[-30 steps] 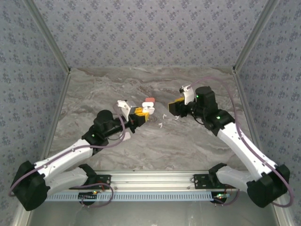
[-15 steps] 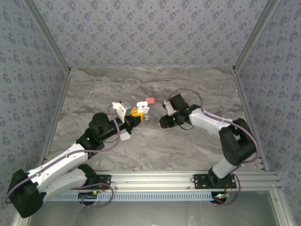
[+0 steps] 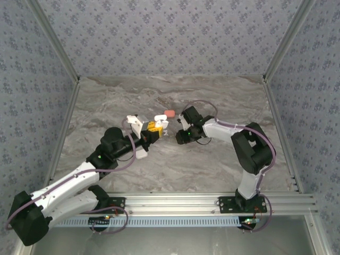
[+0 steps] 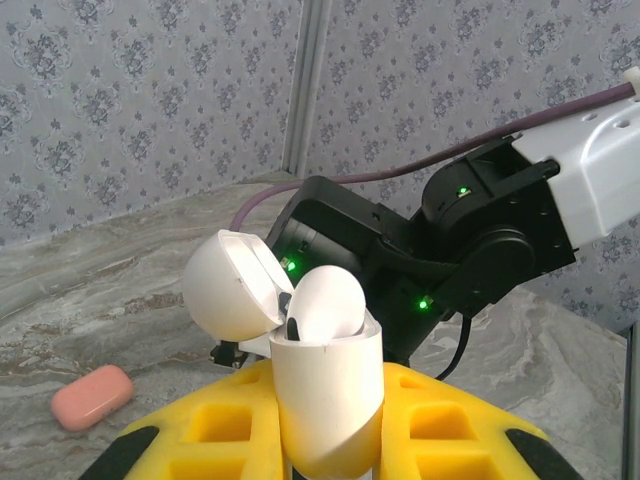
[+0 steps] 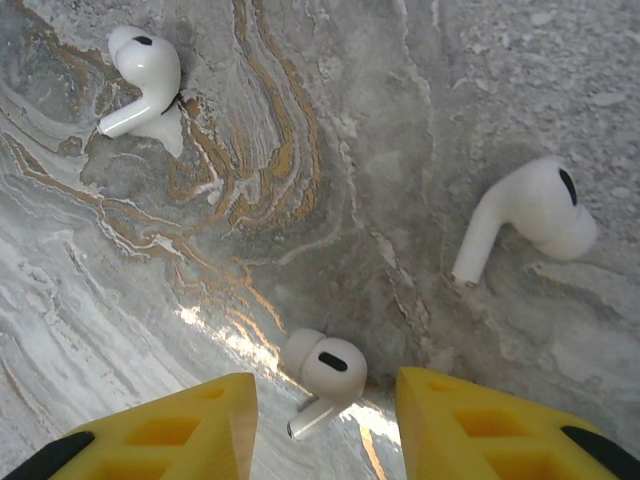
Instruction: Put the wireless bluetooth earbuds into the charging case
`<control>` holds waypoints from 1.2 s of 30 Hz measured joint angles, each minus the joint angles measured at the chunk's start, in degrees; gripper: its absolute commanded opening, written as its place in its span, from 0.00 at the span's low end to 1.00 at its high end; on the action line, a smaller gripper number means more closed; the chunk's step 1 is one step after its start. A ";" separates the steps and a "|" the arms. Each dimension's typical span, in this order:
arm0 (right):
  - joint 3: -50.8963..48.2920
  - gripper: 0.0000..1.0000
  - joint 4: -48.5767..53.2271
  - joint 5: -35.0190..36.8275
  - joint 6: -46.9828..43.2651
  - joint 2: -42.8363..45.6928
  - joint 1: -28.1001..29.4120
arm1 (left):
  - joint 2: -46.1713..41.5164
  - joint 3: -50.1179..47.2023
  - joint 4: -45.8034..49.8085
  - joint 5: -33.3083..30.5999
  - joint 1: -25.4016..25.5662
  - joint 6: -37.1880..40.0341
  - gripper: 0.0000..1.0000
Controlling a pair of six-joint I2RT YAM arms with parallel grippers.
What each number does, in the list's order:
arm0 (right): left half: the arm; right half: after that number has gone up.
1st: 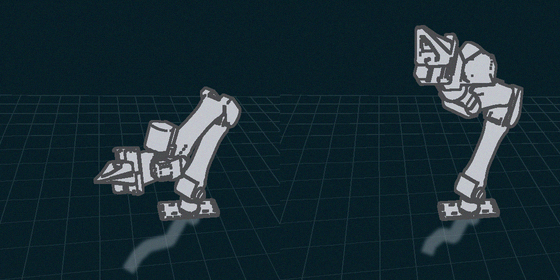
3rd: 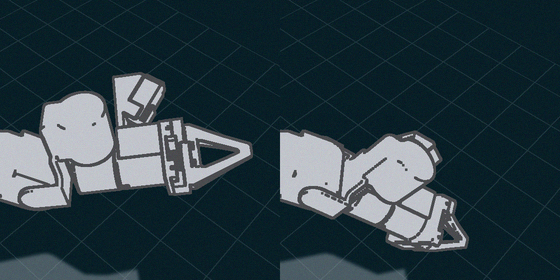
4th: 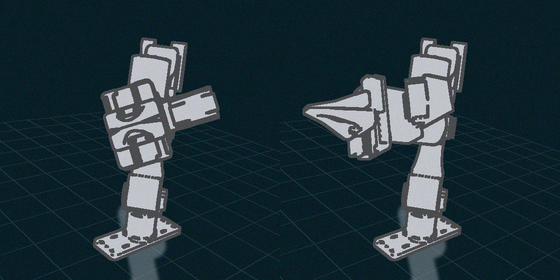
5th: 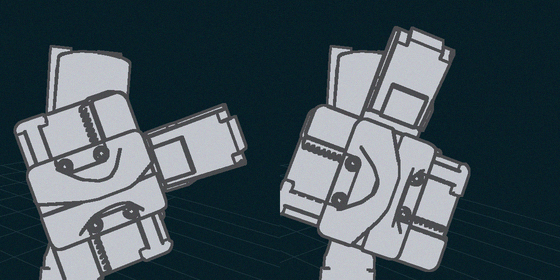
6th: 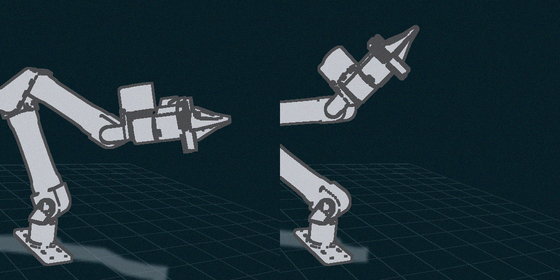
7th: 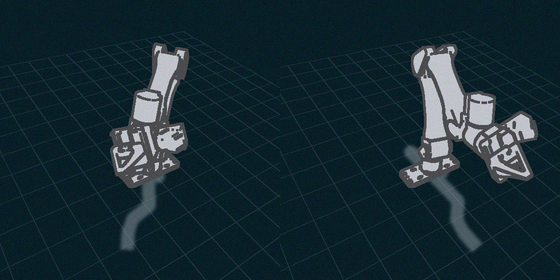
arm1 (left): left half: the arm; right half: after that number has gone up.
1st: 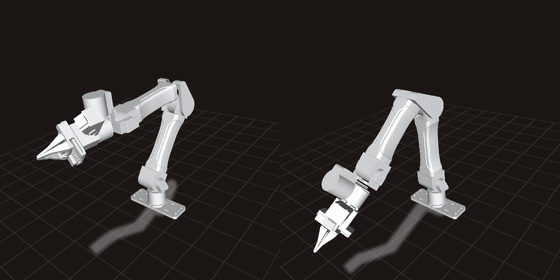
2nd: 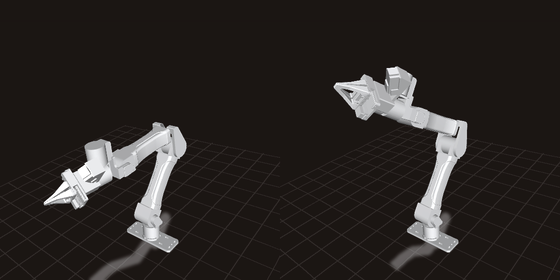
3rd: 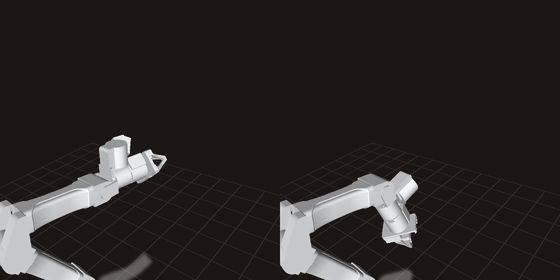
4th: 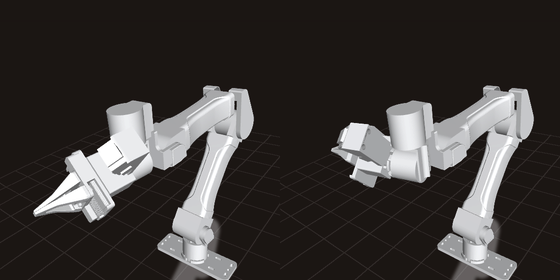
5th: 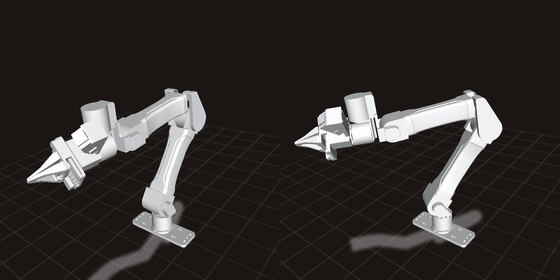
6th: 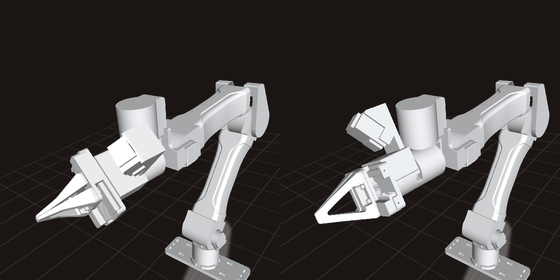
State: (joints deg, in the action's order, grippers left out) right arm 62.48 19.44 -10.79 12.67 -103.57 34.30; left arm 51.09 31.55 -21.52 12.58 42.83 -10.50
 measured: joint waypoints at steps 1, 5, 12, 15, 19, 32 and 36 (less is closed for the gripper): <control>0.24 0.40 0.00 0.13 0.00 -0.31 0.15 | 0.00 0.00 0.00 0.00 0.00 0.00 0.00; 0.87 0.36 -0.15 0.63 -0.02 -1.68 0.57 | 0.00 0.00 0.00 0.00 0.00 0.00 0.00; 1.11 0.27 -0.13 2.03 -0.22 -2.36 0.83 | 0.00 0.00 0.00 -0.02 0.00 0.00 0.00; 1.11 0.24 -0.15 2.45 -0.24 -2.40 0.83 | 0.00 -0.02 0.00 -0.02 0.00 0.00 0.00; 1.09 0.23 -0.33 2.56 -0.48 -2.25 0.85 | 0.00 -0.02 0.00 -0.02 0.00 0.00 0.00; -6.54 0.21 -2.14 6.54 -8.87 24.92 1.05 | 1.64 -0.98 -1.75 1.60 0.00 -0.94 0.00; -8.33 0.22 -4.28 5.99 -12.85 37.07 1.05 | 4.98 -0.94 -2.84 4.15 0.00 -2.05 0.00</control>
State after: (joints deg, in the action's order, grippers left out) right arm 54.15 15.16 -4.80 -0.19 -66.50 35.35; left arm 56.07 30.61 -24.36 16.73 42.83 -12.56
